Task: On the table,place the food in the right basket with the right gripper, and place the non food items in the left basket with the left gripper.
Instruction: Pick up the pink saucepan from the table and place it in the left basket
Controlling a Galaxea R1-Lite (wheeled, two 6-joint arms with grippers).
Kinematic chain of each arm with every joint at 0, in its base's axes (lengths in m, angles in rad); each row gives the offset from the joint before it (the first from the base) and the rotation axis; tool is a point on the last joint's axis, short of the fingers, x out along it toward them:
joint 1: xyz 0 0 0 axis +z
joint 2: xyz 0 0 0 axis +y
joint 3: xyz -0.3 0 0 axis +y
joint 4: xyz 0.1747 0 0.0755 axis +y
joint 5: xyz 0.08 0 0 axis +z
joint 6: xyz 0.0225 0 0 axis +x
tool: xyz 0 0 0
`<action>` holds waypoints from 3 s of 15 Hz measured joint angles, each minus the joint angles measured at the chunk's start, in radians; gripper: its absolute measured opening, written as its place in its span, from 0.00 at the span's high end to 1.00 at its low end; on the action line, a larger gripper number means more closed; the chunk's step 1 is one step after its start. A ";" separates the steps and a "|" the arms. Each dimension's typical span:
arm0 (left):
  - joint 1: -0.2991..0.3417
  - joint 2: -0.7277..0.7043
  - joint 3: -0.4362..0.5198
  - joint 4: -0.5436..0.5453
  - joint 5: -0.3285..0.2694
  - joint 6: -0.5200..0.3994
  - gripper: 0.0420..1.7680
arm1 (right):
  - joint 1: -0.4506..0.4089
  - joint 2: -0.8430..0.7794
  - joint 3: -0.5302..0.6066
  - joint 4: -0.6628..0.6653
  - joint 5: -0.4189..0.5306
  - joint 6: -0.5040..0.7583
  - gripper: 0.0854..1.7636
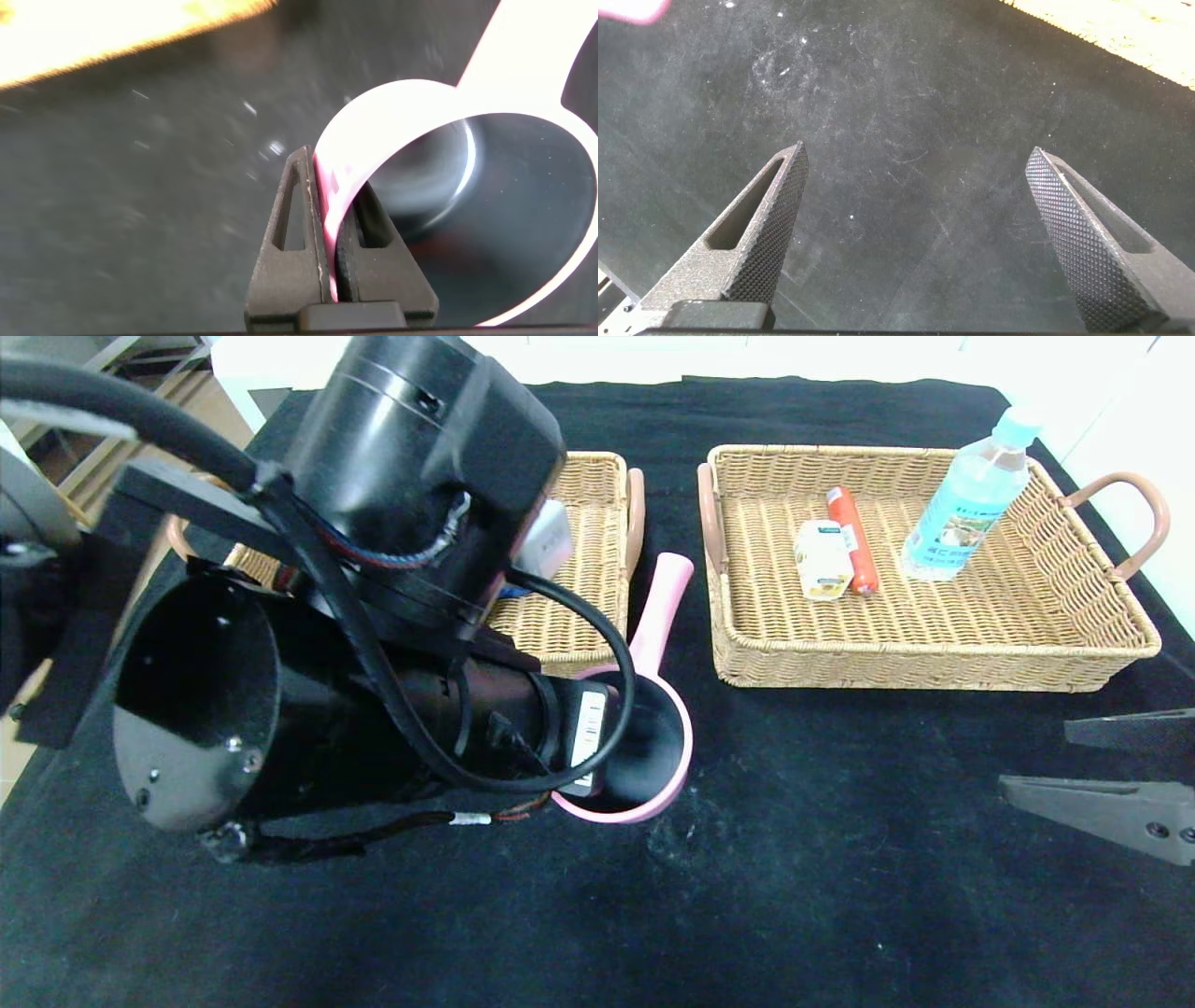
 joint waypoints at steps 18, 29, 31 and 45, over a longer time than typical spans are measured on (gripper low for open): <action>0.559 0.006 -0.184 -0.185 -0.301 0.150 0.92 | -0.002 0.001 0.000 -0.001 -0.003 0.001 0.03; 0.744 0.123 -0.205 -0.313 -0.419 0.145 0.92 | -0.002 0.006 0.000 -0.001 -0.003 0.001 0.03; 0.746 0.127 -0.196 -0.319 -0.418 0.149 0.73 | -0.002 0.006 0.000 -0.001 -0.003 0.002 0.03; 0.736 0.092 -0.163 -0.308 -0.436 0.190 0.15 | -0.006 0.004 0.000 -0.003 -0.008 0.006 0.03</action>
